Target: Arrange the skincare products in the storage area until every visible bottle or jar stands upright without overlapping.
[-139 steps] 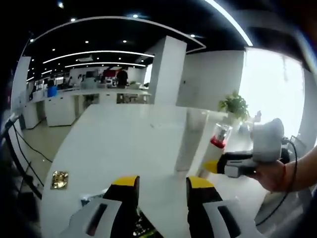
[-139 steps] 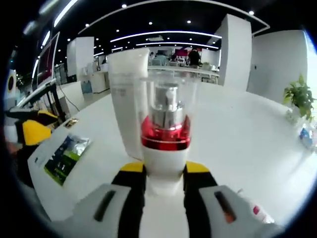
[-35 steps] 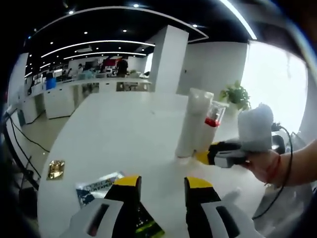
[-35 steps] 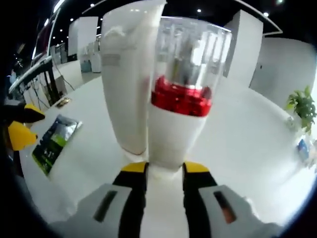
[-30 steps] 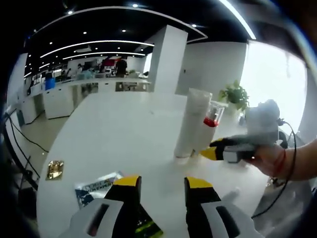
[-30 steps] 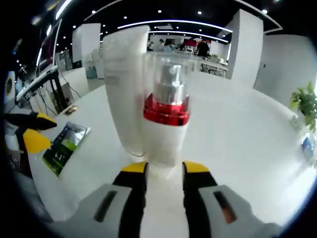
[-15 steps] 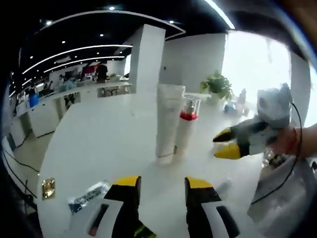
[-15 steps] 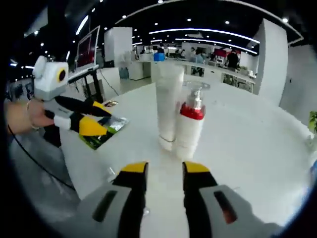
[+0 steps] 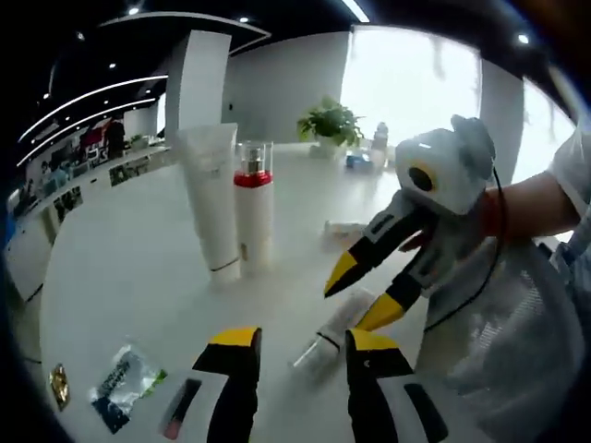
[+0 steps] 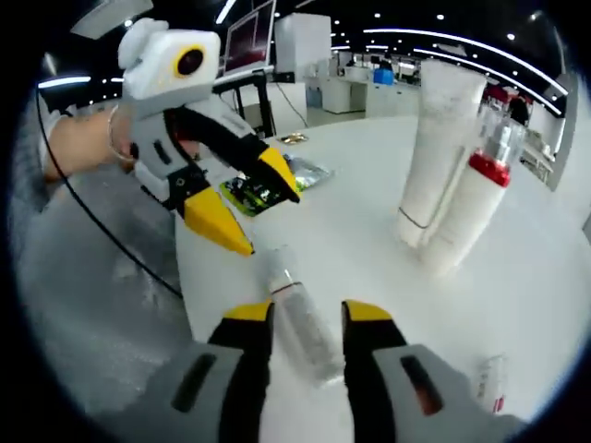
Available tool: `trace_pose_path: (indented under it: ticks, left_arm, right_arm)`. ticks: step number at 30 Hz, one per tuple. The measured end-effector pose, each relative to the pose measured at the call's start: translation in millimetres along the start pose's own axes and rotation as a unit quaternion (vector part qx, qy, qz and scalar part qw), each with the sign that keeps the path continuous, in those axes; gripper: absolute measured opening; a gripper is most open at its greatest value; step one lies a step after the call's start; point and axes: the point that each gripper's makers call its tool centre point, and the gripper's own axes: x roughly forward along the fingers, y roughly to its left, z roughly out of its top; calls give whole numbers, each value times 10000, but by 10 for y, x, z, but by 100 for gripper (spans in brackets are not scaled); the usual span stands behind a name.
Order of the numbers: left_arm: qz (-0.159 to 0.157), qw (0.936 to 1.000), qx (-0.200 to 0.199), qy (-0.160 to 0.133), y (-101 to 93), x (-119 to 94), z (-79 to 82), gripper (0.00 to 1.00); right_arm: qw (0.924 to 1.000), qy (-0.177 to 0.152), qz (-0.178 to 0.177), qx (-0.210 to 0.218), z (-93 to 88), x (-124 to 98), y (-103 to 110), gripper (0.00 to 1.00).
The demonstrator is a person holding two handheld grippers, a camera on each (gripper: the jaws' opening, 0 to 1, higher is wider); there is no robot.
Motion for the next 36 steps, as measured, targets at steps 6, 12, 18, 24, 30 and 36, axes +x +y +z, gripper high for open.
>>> trace_pose_path:
  ticks: [6,12,18,24,30,36]
  left_arm:
    - [-101,9998,59,144,-32,-8,-81,38]
    - [-279,9992,145,238,-115,-20,-121,39]
    - [-292,9989,222,305,-107,-2,-143,39]
    - [-344,9988,264,231,-158,-9,-107,39]
    - [-150,9992,153,328,-20,-40,-168,38]
    - [-13,9998,68,162,66,-84,-72,38]
  right_arm:
    - [9971,501,-73,-567,-159,82,28,26]
    - [9925,615,-66,-1058,-163,103,60,20]
    - [9915,582,146,-1156,-158,101,128,19]
    - [9904,584,151,-1244,-145,79,146,19]
    - [9953,338,226,-875,-43,53,134,19]
    - [9991,-49,332,-263,64,2,89,19]
